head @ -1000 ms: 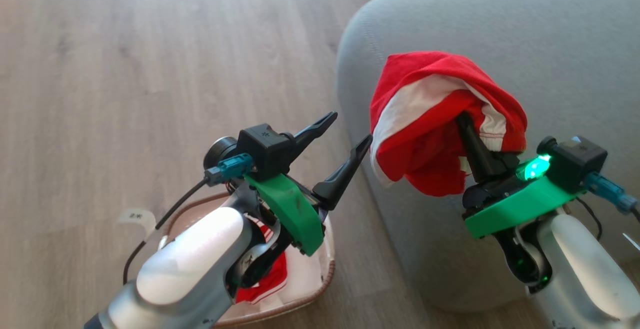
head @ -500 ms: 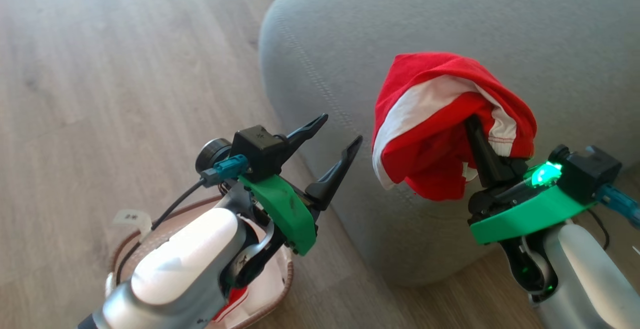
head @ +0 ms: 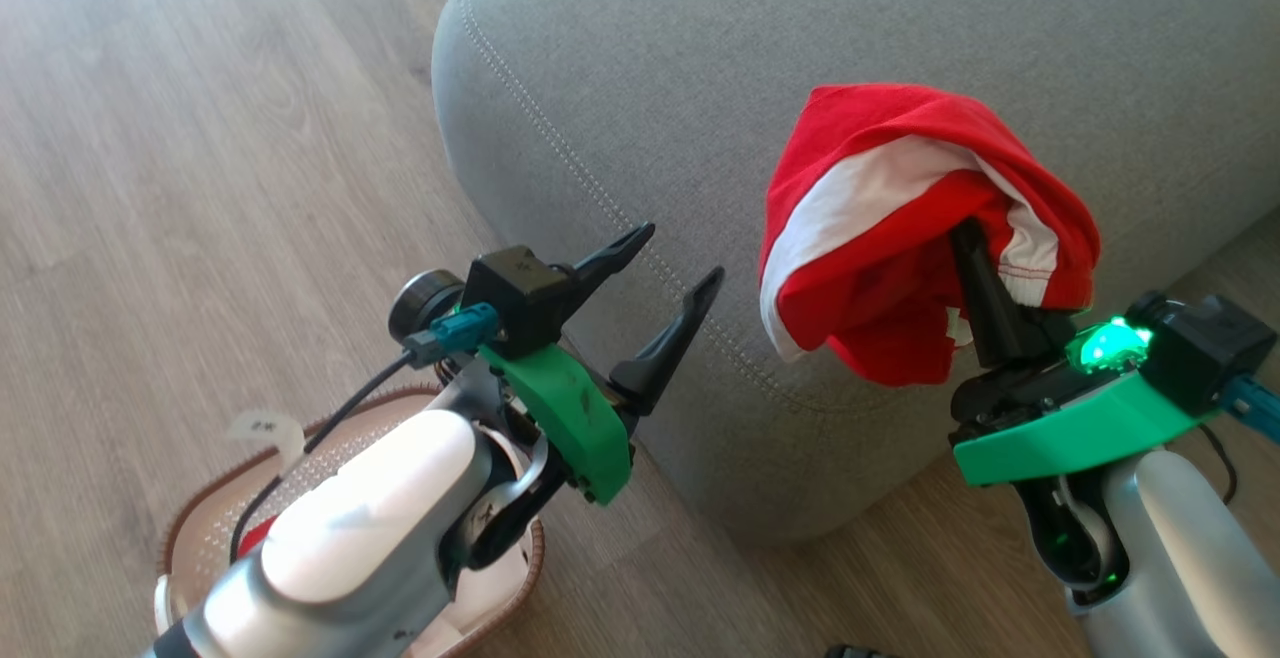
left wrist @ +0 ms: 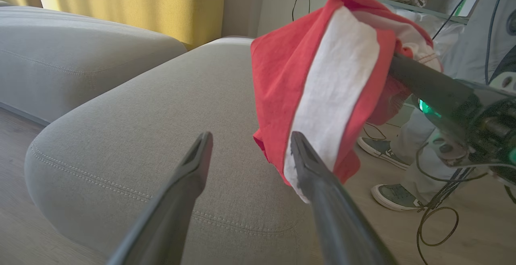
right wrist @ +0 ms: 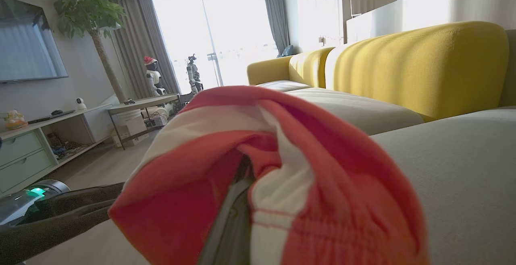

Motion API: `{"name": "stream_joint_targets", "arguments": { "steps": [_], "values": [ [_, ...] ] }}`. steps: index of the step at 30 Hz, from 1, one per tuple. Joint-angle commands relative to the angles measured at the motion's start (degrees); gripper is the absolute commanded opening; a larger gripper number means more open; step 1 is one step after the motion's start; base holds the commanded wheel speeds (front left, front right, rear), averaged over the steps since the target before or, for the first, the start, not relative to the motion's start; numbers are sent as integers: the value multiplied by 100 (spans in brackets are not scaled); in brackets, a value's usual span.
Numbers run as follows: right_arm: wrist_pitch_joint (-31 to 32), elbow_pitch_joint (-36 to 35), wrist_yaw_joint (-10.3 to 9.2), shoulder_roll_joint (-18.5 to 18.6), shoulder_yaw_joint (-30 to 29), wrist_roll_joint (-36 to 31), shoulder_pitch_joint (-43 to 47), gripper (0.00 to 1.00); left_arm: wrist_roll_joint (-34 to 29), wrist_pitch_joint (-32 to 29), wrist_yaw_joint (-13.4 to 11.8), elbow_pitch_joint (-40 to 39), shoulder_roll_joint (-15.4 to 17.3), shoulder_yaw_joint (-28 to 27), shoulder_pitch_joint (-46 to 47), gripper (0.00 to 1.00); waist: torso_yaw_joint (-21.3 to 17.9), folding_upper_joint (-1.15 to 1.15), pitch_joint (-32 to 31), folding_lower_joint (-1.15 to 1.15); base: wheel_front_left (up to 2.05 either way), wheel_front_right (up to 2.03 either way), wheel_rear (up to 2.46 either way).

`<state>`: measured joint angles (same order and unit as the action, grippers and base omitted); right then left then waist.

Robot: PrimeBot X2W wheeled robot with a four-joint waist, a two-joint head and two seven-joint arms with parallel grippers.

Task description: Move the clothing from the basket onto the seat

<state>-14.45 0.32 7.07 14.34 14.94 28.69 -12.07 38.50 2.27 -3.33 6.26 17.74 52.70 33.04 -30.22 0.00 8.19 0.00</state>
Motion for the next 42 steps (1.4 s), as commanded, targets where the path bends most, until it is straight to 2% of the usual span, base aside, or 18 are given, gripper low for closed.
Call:
{"name": "stream_joint_targets", "arguments": {
  "steps": [1,10,16,21,27,31,42],
  "values": [
    [-55,-253,42,-13,15,-62,-76,0,-46,8,13,-125,122,-230,389,100,-5,0,42,0,0,0,0],
    [-55,-57,42,113,43,145,-608,0,-163,-13,-63,-81,223,-238,524,100,-3,0,329,0,0,0,0],
    [-55,375,42,459,-28,527,-1372,0,-213,-87,-80,-183,279,-222,633,100,149,0,645,0,0,0,0],
    [-53,1012,42,1004,-168,1006,-2249,0,-278,-231,-45,-332,331,-184,834,100,386,0,1077,0,0,0,0],
    [-54,1603,42,1341,-380,1655,-3120,0,-378,-460,0,-511,406,-142,1127,100,638,0,1642,0,0,0,0],
    [-54,2013,42,1625,-398,1836,-3626,0,-445,-578,41,-592,409,-123,1355,100,832,0,2004,0,0,0,0],
    [-54,3055,42,1869,-502,1852,-4354,0,-518,-640,93,-596,374,-119,1675,100,1165,0,2489,0,0,0,0]
  ]
}}
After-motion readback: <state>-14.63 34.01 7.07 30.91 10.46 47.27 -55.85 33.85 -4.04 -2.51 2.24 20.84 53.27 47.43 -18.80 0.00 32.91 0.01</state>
